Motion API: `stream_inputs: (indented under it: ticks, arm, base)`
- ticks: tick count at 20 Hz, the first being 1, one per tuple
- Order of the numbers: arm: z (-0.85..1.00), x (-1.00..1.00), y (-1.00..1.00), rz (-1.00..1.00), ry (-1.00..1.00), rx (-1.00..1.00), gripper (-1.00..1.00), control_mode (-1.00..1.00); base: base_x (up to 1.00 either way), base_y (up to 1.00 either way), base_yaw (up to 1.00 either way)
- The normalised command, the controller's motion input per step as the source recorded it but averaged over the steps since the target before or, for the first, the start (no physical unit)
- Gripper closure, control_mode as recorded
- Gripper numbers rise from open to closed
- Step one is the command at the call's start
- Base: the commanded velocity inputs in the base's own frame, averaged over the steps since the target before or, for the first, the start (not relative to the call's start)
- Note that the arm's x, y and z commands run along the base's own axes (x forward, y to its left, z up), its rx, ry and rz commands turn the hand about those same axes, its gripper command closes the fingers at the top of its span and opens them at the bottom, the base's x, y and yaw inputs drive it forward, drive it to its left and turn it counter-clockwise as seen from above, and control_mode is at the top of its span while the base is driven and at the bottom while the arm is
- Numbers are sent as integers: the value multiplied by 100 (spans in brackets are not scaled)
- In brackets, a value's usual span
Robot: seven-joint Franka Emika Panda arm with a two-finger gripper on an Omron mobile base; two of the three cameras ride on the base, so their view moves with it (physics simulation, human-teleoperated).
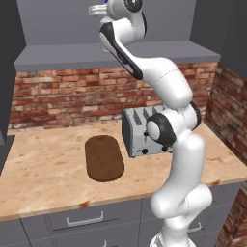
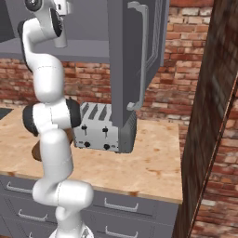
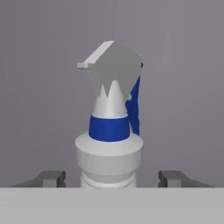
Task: Grab the spray bottle from the cabinet, then place it next to the cutting board for sanitizing. Then grab the dish brush from the countertop next to the sink and place it next to the cutting board.
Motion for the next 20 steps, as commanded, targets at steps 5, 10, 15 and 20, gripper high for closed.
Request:
stream_inputs:
  ticks: [5,10,15,20]
  arm:
    - [-7,16,3,0,0,0,100,-100]
    - [-2,2,0,0,1,0,100,-100]
    - [0,-23,0,0,0,4,100,-100]
    - [0,-71,0,0,0,9,100,-100]
  base:
    - [0,0,0]
    - [0,0,0]
    - [0,0,0]
    - [0,0,0]
